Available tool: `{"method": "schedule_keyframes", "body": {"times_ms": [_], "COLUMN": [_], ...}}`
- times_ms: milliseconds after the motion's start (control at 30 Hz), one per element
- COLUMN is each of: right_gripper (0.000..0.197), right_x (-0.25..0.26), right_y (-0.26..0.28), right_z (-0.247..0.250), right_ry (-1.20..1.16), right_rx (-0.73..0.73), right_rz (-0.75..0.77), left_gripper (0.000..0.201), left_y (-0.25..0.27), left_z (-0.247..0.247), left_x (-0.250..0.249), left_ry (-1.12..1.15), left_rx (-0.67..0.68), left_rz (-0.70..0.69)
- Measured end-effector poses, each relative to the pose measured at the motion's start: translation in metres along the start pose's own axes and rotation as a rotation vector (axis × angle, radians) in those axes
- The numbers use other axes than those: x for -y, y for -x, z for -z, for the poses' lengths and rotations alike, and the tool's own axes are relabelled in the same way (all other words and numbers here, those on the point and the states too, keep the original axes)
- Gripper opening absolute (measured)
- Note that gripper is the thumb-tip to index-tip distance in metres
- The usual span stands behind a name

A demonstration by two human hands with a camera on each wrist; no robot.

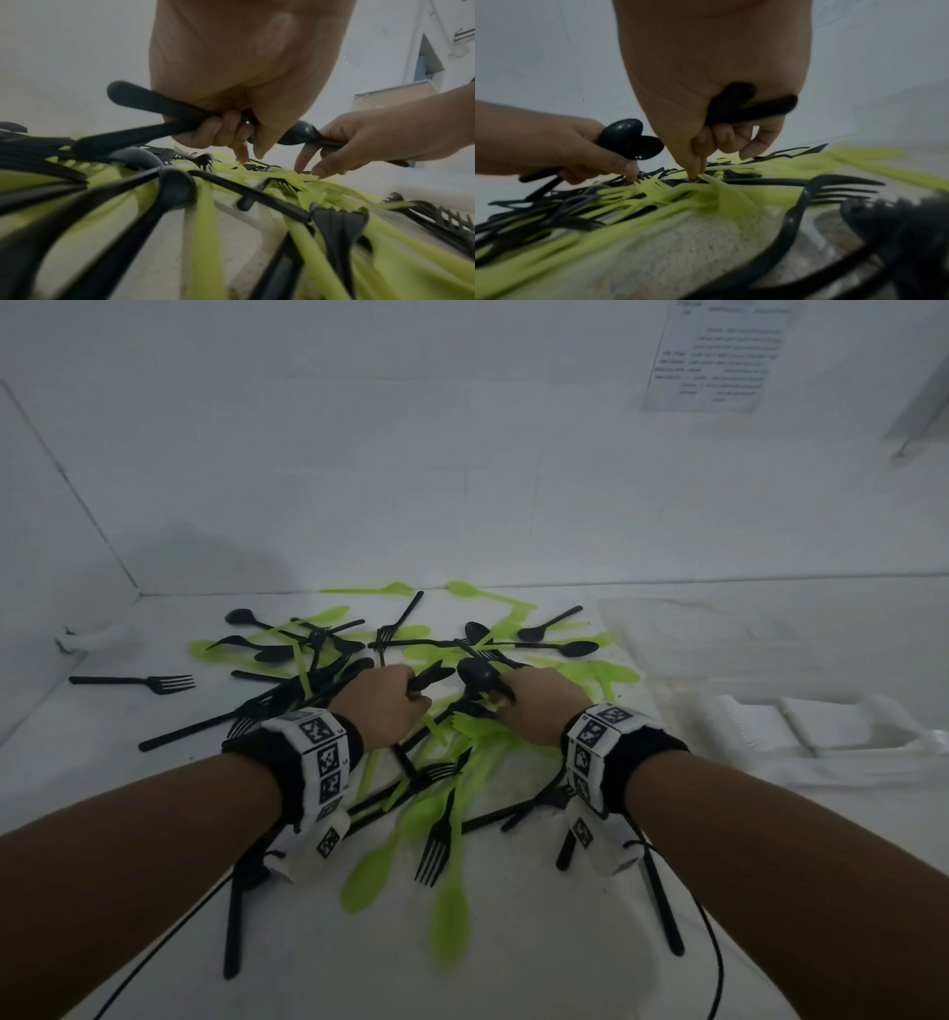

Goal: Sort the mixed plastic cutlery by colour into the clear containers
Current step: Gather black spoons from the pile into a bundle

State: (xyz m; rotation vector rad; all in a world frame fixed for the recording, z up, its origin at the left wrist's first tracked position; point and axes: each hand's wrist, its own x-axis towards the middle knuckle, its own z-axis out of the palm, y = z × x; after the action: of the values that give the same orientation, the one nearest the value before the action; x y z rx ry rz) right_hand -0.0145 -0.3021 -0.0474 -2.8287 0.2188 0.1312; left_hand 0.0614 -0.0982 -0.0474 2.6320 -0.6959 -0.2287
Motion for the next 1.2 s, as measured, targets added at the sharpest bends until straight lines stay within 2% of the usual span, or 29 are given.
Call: {"method": "schedule_keyframes", "body": {"times_ms": [100, 233, 300, 467, 600, 667, 767, 833, 967, 1100, 1200], "right_gripper": [0.012, 0.019, 0.019, 0.023, 0.026, 0.023, 0.030, 0.033, 0.027, 0.023, 0.027], "right_x": [0.001, -0.002, -0.004, -0.006, -0.011, -0.017, -0.032, -0.042, -0.057, -0.068, -0.074], "right_y": [-0.002, -0.006, -0.006, -0.008, -0.009, -0.005, -0.004, -0.007, -0.017, -0.038, -0.053], "right_z": [-0.004, -0.004, -0.002, 0.010, 0.017, 0.015, 0.012, 0.012, 0.016, 0.019, 0.020], "right_ry": [0.095, 0.059, -0.060, -0.439, -0.656, -0.699, -0.618, -0.549, -0.479, -0.484, -0.515], "right_rx": [0.020, -0.005, -0.056, -0.298, -0.410, -0.404, -0.376, -0.310, -0.203, -0.178, -0.159], "right_rz": [-0.015, -0.026, -0.041, -0.167, -0.237, -0.253, -0.273, -0.273, -0.228, -0.215, -0.213], "left_gripper": [0.022, 0.023, 0.021, 0.022, 0.021, 0.016, 0.018, 0.019, 0.010, 0.027, 0.012], "left_y": [0.001, -0.001, -0.004, -0.014, -0.022, -0.028, -0.033, -0.036, -0.040, -0.044, -0.044], "left_z": [0.003, 0.001, 0.001, -0.002, -0.014, -0.018, -0.019, -0.021, -0.025, -0.021, -0.016], "left_x": [0.003, 0.004, 0.005, -0.001, -0.017, -0.023, -0.030, -0.033, -0.033, -0.032, -0.035], "left_ry": [-0.012, -0.004, 0.004, 0.029, -0.095, -0.156, -0.197, -0.203, -0.183, -0.013, 0.122], "left_rx": [0.012, 0.032, 0.019, 0.006, 0.031, 0.037, 0.045, 0.063, 0.049, 0.010, 0.005], "left_rz": [-0.017, -0.015, -0.014, -0.032, -0.074, -0.088, -0.105, -0.121, -0.109, -0.081, -0.027]}}
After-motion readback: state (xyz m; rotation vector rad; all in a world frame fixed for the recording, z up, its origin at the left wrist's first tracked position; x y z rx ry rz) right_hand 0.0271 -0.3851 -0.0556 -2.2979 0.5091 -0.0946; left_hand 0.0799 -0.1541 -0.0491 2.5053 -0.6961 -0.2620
